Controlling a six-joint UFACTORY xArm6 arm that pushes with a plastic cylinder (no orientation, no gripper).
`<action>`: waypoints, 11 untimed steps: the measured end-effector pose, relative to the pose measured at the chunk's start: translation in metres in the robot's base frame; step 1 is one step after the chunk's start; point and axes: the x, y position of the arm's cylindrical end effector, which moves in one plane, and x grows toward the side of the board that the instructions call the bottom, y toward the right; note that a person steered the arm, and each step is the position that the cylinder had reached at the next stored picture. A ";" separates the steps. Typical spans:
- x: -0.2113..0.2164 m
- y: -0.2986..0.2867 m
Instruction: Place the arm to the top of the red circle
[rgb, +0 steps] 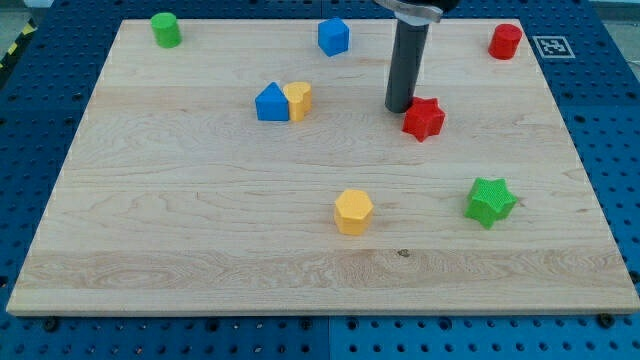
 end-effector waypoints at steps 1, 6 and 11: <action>-0.008 0.016; -0.100 0.200; -0.140 0.156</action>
